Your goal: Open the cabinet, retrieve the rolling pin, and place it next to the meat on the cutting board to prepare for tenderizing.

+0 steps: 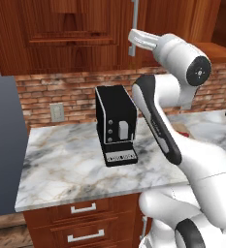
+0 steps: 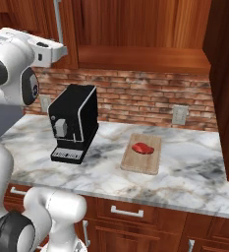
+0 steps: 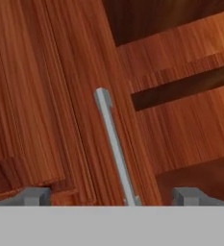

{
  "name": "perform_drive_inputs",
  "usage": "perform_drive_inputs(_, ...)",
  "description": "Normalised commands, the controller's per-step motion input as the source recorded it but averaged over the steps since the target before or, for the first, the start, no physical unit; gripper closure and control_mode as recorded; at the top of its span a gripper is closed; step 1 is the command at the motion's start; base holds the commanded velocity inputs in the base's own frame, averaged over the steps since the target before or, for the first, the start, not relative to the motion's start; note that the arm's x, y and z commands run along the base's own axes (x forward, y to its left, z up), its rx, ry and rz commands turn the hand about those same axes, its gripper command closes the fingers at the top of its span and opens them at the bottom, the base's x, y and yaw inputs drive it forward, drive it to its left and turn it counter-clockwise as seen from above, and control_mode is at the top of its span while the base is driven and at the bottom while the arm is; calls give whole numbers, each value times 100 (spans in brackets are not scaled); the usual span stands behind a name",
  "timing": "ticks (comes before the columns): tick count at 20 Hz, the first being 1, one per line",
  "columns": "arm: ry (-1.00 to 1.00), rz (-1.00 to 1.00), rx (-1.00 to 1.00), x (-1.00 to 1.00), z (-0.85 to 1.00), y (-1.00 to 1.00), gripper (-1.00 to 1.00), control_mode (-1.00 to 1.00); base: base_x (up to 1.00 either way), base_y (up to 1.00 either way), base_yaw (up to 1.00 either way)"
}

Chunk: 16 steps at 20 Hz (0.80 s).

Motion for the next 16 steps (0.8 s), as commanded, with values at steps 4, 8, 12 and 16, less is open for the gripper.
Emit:
perform_drive_inputs(4,3,9,-5,44,-15,0,-100,-100,0,0,0)
perform_drive_inputs(8,2,5,-7,51,-16,0,-100,-100,0,0,0)
perform_drive_inputs(12,2,0,-2,53,-6,0,-100,-100,0,0,0)
perform_drive_inputs(16,0,0,-4,50,-2,0,-100,-100,0,0,0)
